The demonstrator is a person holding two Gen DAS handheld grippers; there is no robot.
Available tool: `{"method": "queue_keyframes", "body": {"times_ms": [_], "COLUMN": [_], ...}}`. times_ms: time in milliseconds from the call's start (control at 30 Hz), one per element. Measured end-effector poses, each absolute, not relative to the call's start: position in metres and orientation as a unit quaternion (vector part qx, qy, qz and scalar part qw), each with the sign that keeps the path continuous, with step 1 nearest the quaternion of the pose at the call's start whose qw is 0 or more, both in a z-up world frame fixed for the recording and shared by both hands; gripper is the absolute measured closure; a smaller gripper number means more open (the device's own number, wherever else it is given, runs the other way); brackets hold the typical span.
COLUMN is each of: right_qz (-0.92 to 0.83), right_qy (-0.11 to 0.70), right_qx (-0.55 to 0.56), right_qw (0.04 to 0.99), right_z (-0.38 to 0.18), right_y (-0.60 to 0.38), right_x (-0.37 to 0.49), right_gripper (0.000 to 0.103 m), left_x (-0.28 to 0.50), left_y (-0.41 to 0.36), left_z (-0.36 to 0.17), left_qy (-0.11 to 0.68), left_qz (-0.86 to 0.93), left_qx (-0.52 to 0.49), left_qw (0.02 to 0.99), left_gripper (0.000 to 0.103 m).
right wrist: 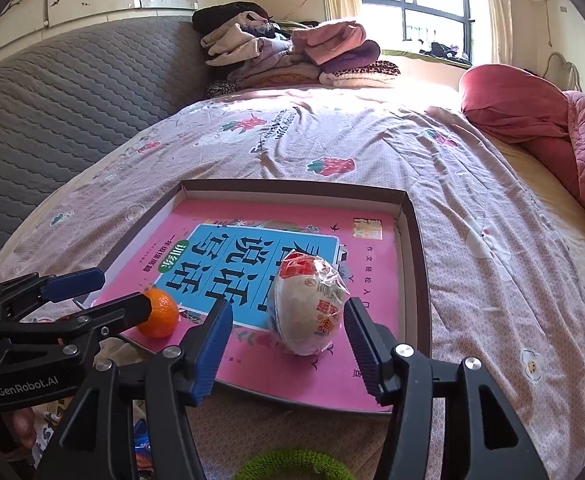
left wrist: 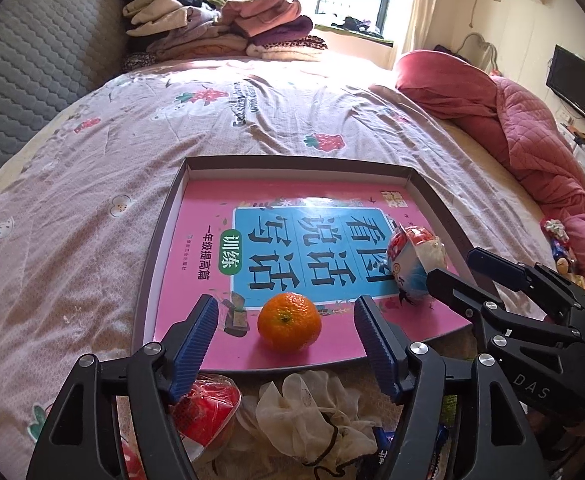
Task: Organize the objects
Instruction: 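Open left gripper to drop the orange while right gripper releases the egg toy in the tray, then withdraw both grippers from the tray back toward the remaining items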
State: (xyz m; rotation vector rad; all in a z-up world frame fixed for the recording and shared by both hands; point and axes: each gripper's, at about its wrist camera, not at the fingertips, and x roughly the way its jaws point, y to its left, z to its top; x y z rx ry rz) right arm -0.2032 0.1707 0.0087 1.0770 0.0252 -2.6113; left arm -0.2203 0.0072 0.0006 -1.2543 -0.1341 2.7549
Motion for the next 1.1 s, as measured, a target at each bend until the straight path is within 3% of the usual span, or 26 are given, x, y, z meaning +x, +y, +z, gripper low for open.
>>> {"method": "queue_keyframes", "body": {"times_ms": [1100], "right_qz": [-0.933], "right_qy": [0.008], "right_qx": [0.299], "right_qw": [0.201], "right_z": [0.057], "right_y": [0.169], "right_x": [-0.114], "right_gripper": [0.043], "left_x": [-0.126], "left_y": [-0.006], "left_z": [0.046], "left_qy": [-0.045], "left_qz": [0.930], "left_qx": [-0.363], "left_qw": [0.037], "left_gripper": [0.026]}}
